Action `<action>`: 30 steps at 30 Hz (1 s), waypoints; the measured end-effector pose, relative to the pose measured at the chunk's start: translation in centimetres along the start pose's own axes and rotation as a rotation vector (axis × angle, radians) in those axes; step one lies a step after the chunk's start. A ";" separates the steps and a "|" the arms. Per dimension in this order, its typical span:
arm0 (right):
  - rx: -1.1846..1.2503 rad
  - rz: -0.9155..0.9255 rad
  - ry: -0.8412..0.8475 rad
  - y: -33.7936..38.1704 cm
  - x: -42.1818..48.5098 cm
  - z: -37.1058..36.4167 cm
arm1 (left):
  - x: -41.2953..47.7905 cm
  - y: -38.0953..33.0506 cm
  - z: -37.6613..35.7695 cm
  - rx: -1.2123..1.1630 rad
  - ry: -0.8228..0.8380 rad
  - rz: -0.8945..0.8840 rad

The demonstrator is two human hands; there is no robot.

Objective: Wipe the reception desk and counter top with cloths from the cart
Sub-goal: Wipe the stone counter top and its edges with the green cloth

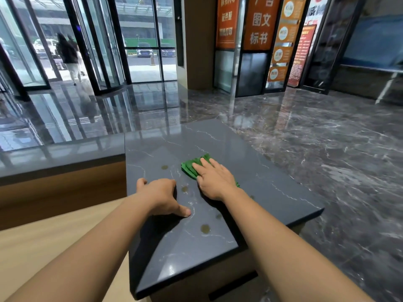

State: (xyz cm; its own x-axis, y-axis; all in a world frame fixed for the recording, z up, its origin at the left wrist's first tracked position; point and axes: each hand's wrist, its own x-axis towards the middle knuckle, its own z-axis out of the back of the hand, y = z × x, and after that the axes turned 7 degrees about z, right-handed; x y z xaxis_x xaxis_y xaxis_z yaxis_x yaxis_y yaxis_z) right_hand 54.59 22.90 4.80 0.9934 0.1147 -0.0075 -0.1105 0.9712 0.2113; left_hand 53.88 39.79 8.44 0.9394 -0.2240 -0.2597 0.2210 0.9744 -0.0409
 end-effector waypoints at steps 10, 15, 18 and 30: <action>-0.066 -0.289 -0.019 -12.3 -2.6 2.9 | 0.2 0.0 0.2 -0.035 0.059 0.017; -0.071 -0.358 -0.028 -12.5 -3.1 3.3 | 0.1 0.0 0.3 -0.027 0.072 0.020; -0.066 -0.420 -0.032 -10.7 -2.8 2.9 | 0.2 -0.3 0.5 -0.035 0.083 0.032; -0.026 -0.181 -0.058 1.5 -5.0 -0.6 | 0.1 -1.1 1.0 -0.014 0.124 0.085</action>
State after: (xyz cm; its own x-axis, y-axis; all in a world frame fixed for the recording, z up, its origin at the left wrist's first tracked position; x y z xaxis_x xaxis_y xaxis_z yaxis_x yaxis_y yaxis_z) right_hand 49.40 23.92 4.62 0.9972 -0.0739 0.0134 0.0701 0.9799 0.1865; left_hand 53.97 38.63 9.39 0.9148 -0.1378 -0.3797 0.1379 0.9901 -0.0272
